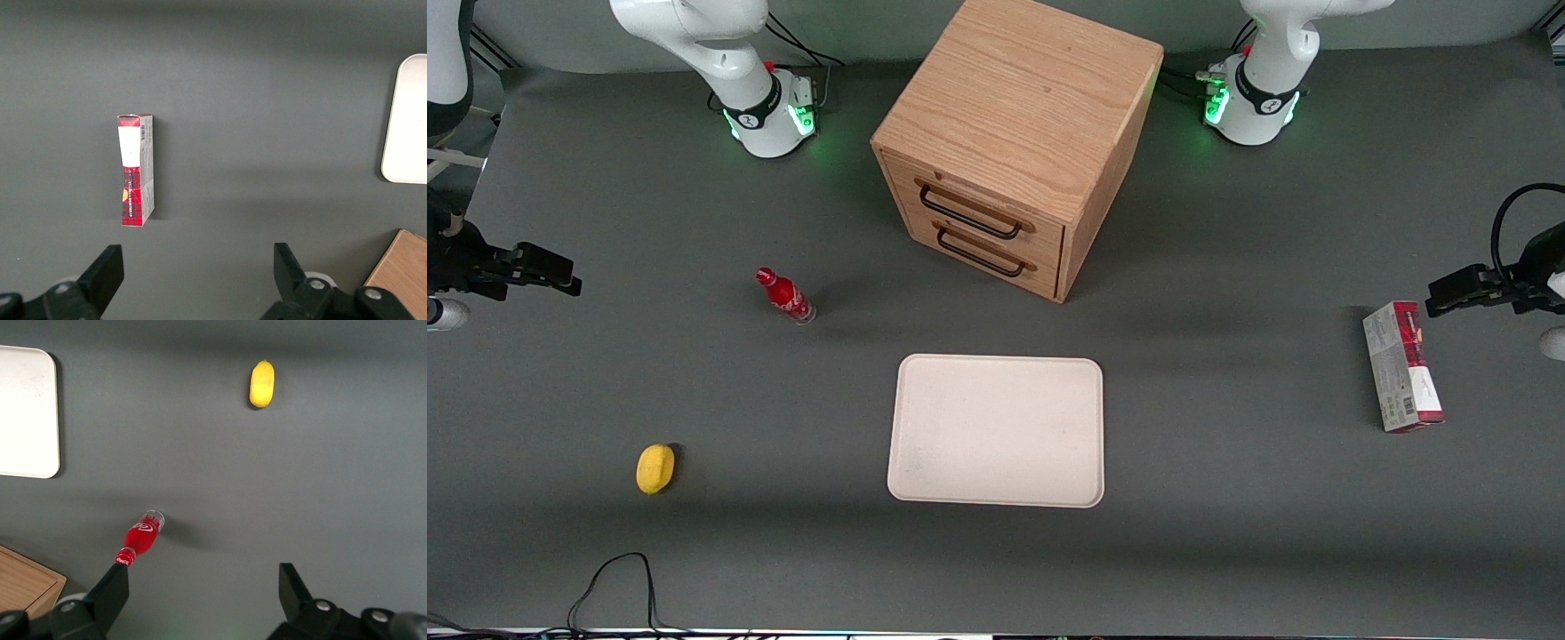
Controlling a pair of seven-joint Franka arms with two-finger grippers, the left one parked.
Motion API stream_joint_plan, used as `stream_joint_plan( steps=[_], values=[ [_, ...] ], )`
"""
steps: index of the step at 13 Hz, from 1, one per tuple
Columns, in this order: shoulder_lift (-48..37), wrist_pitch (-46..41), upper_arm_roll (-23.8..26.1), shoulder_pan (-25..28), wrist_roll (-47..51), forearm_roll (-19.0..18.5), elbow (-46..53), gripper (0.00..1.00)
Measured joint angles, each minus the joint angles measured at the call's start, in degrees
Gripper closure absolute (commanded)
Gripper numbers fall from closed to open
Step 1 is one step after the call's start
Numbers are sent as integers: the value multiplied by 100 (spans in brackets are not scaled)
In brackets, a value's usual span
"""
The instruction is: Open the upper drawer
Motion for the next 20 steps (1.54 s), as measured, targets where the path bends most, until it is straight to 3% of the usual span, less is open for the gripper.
stream_joint_plan(
  steps=[6, 8, 20],
  values=[
    [-3, 0, 36, 47, -1, 1, 4, 0],
    [0, 2, 124, 296, 0, 5, 5, 0],
    [1104, 105, 233, 3452, 108, 57, 837, 0]
  ],
)
